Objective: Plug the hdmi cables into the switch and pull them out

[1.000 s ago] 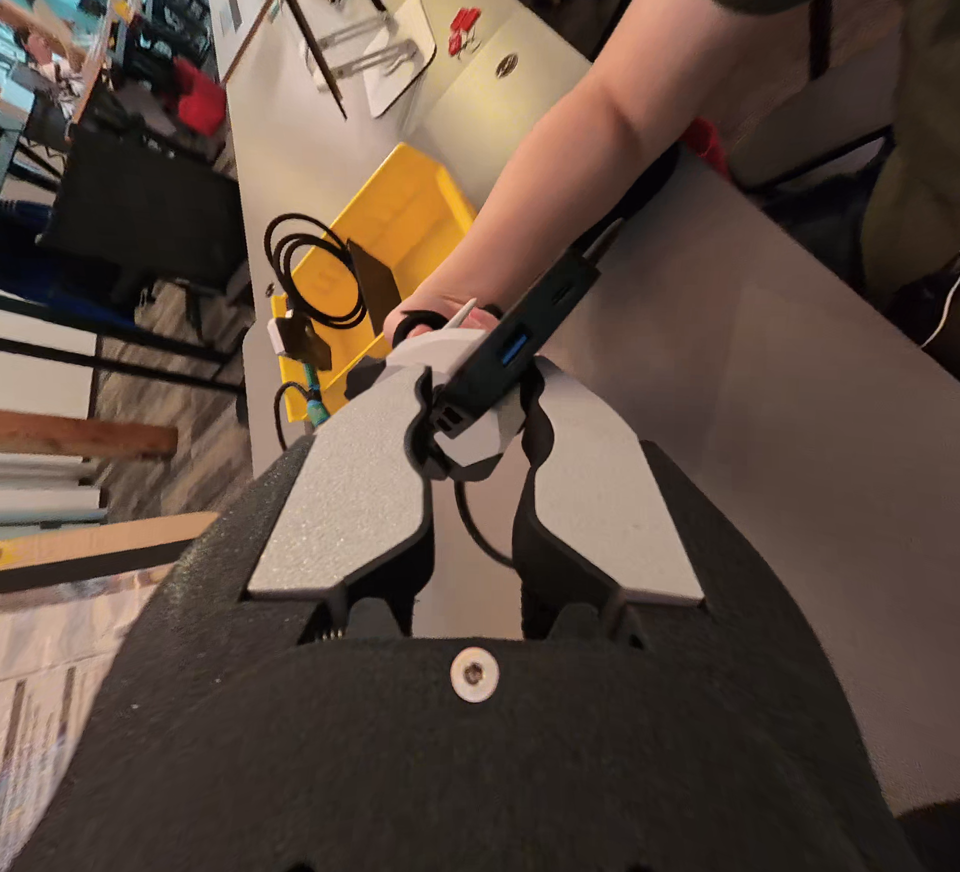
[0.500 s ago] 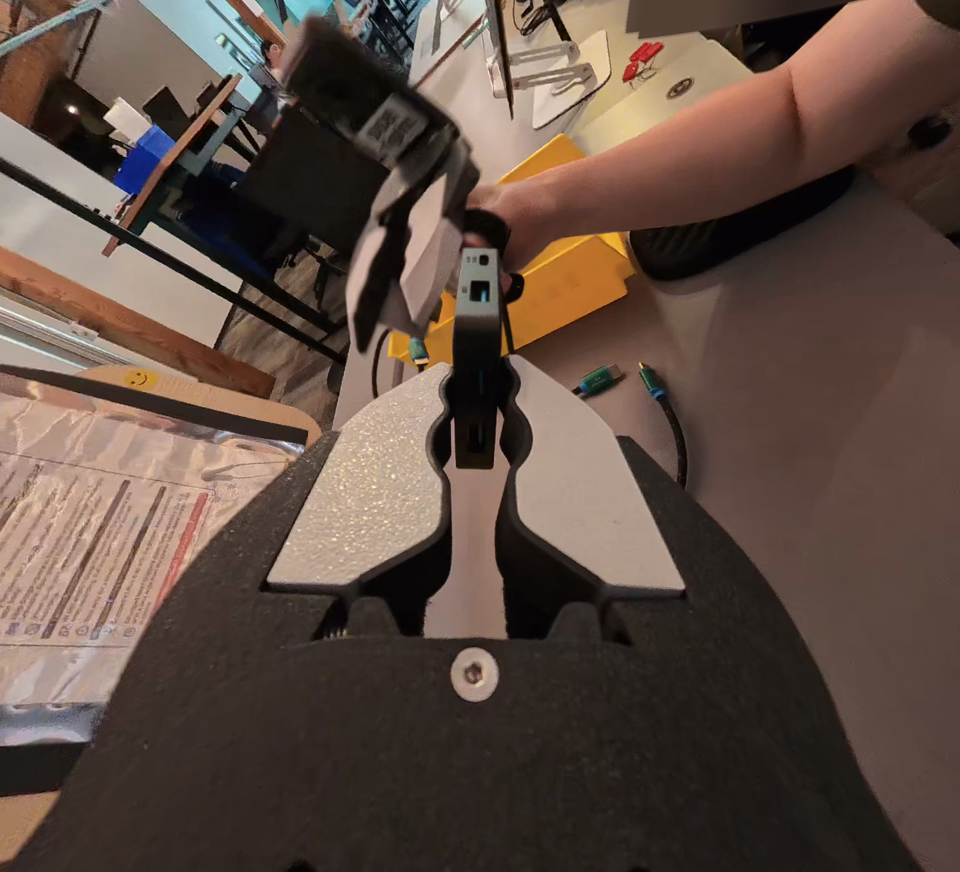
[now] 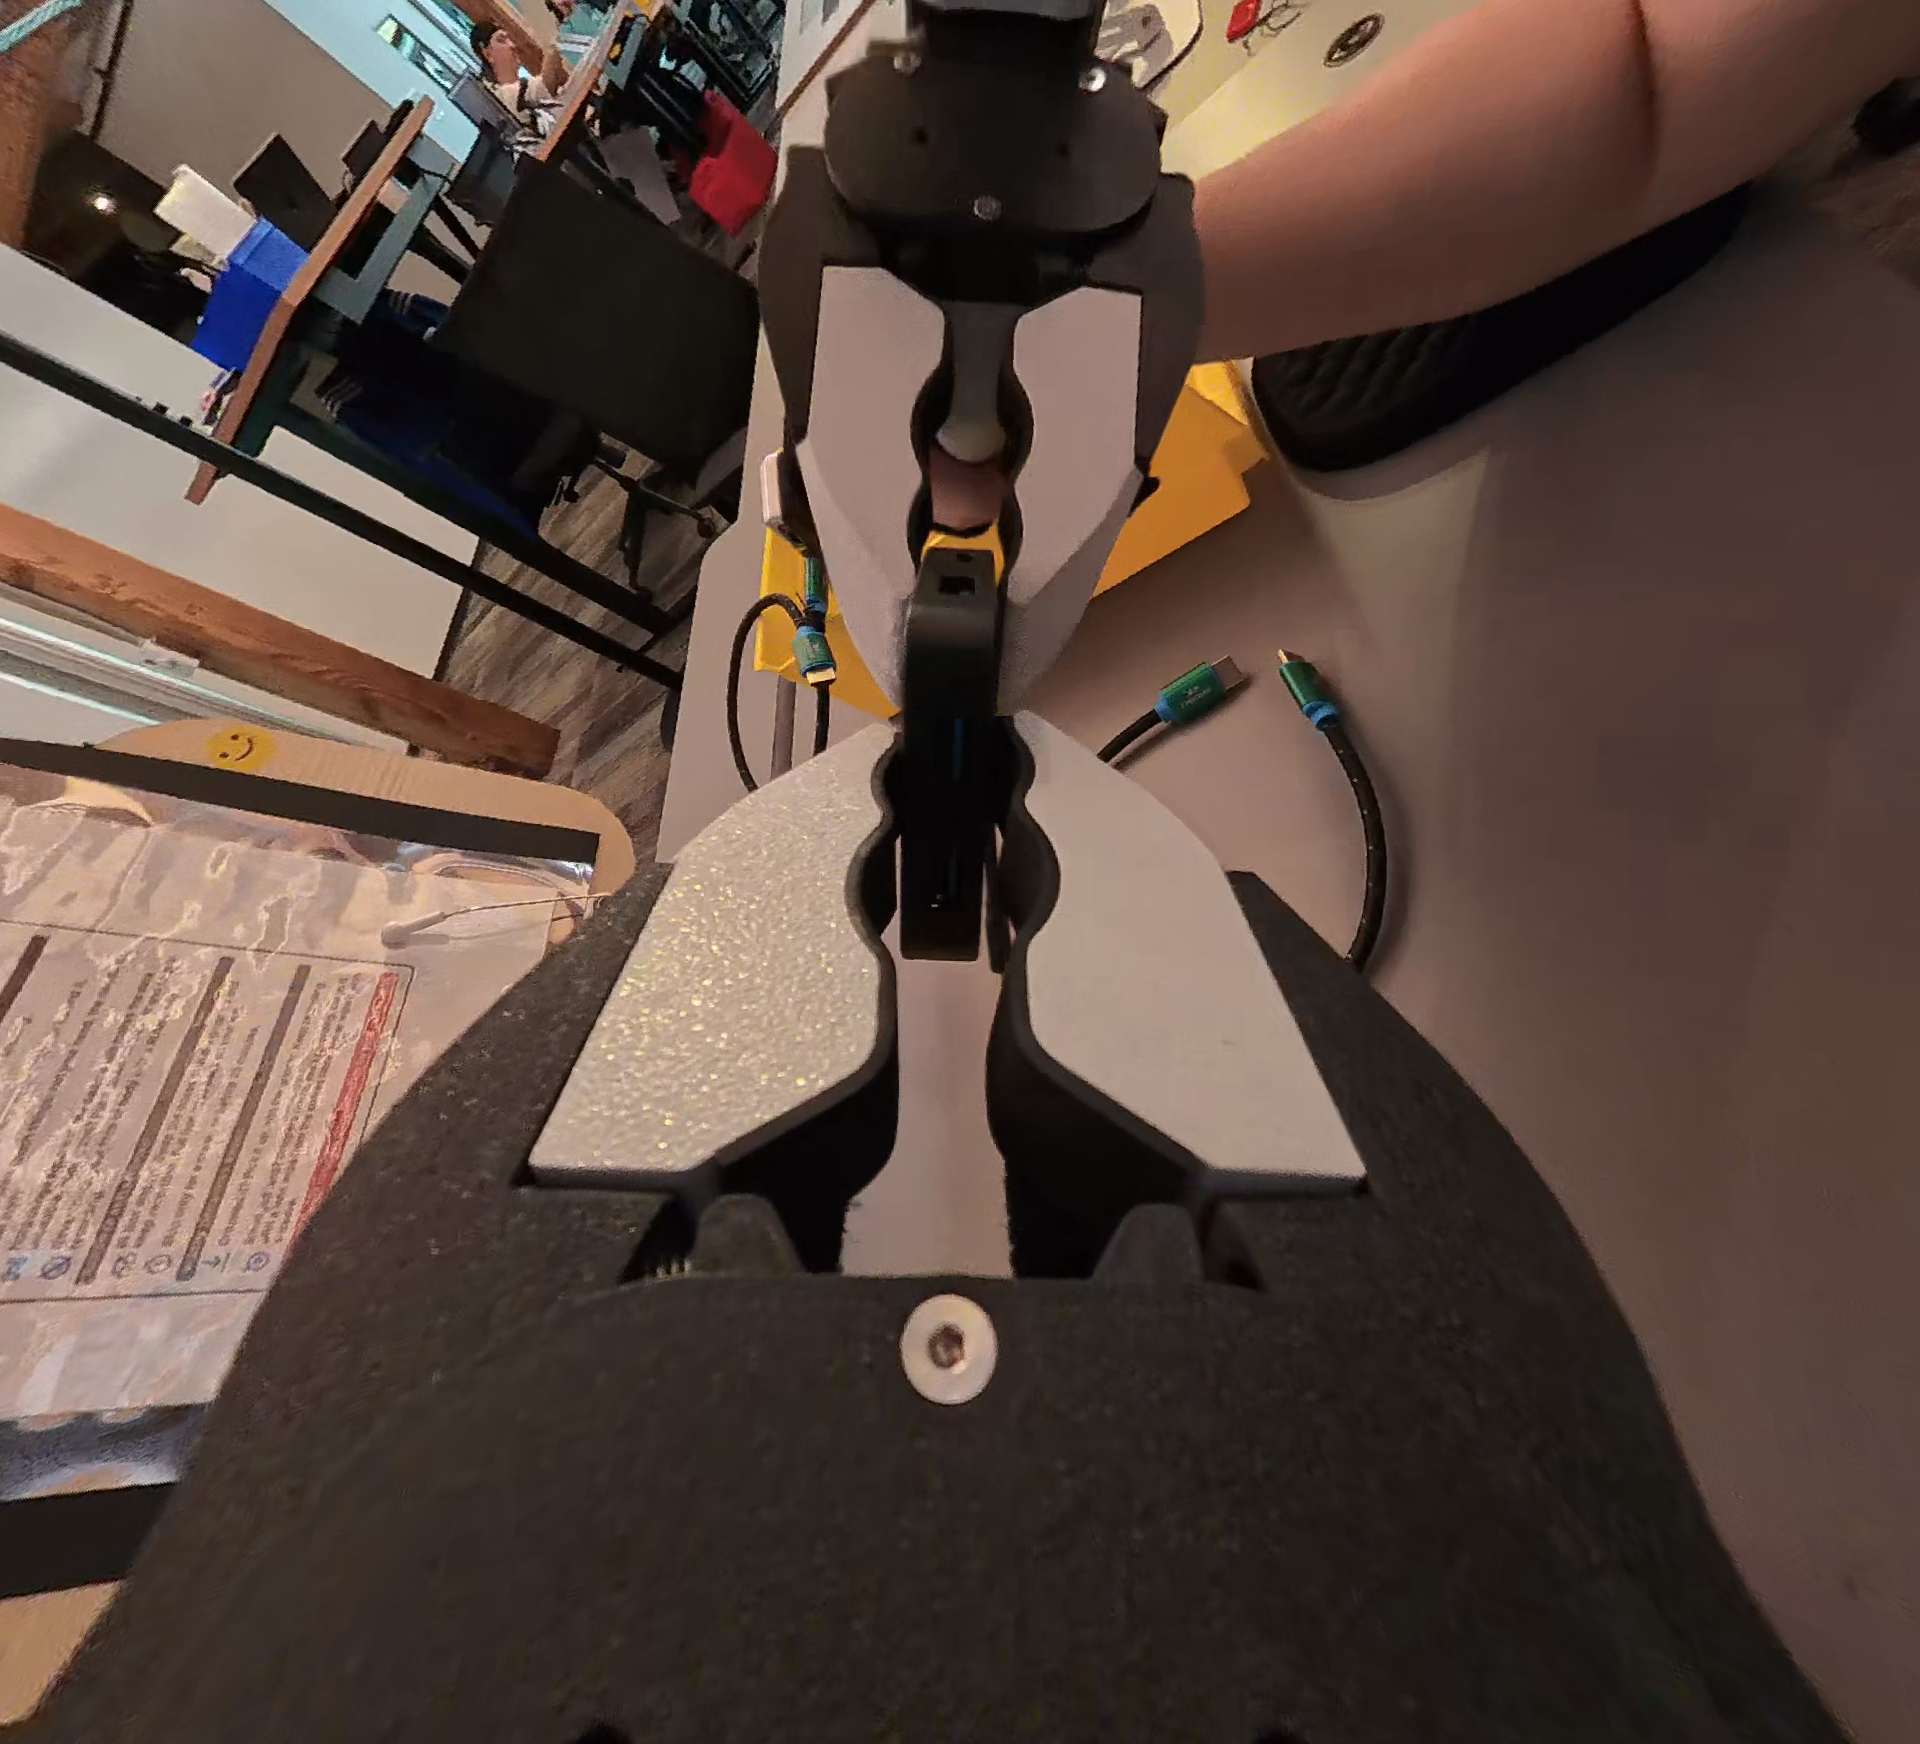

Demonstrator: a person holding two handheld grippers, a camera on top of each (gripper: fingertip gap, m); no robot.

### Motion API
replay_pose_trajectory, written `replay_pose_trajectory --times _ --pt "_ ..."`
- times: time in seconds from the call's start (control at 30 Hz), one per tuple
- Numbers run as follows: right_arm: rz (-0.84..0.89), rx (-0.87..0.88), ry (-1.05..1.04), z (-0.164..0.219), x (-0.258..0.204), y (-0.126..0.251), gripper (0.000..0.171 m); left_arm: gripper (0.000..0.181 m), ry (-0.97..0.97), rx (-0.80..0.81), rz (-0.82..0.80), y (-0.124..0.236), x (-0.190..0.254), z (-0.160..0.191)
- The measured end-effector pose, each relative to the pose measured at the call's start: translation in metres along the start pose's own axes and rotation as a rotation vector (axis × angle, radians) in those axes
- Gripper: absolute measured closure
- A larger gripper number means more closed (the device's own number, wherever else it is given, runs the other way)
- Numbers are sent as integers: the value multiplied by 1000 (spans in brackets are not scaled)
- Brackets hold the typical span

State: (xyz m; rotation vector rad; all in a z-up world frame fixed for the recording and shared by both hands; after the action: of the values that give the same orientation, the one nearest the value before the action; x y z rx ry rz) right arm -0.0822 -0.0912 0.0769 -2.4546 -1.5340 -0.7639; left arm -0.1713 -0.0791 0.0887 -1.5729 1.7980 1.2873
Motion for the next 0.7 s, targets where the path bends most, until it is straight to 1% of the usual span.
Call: replay_pose_trajectory --times 0.03,0.07,0.1,0.17,0.2,0.3,0.37,0.43,0.47,0.53,0.63,0.7 --pt "9 -8 30 -1 0 2 156 168 7 -5 -2 -1 0 0" --pt "8 0 66 -2 -1 4 156 167 14 -7 2 -2 1 -1" --pt "2 25 99 -4 -2 7 156 163 19 -10 -3 -2 0 0" --pt "2 84 138 -6 -1 13 155 150 35 0 -35 -2 -3 2" --pt "-3 123 142 -9 -1 15 156 144 52 24 -45 -1 -5 3" --pt "-16 248 165 -18 0 23 156 138 107 177 -65 2 -8 -3" --pt "-38 293 155 -20 0 26 156 139 116 269 -79 3 -8 -10" --pt "-53 315 141 -21 1 27 156 141 92 310 -102 0 -7 -15" --pt "-63 324 142 -20 1 26 156 145 73 317 -125 -1 -7 -17" --pt "-65 336 125 -18 2 26 156 163 41 328 -138 -4 -5 -20" --pt "-84 323 84 -13 5 25 156 166 29 303 -135 -7 -5 -17" --pt "-71 286 104 -11 5 23 156 167 13 284 -122 -7 -3 -13"
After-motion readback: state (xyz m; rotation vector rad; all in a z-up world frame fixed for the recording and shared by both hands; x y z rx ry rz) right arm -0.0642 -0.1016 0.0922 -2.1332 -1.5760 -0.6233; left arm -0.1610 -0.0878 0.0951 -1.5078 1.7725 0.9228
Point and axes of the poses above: each gripper's, where its closed fingertips meet, y back along the fingers, z out of its underside, x = y × z across the jaws, the point moved 5 cm from there along y, back along the fingers, and after that the axes turned 15 degrees about -y, right-handed, at the moved point
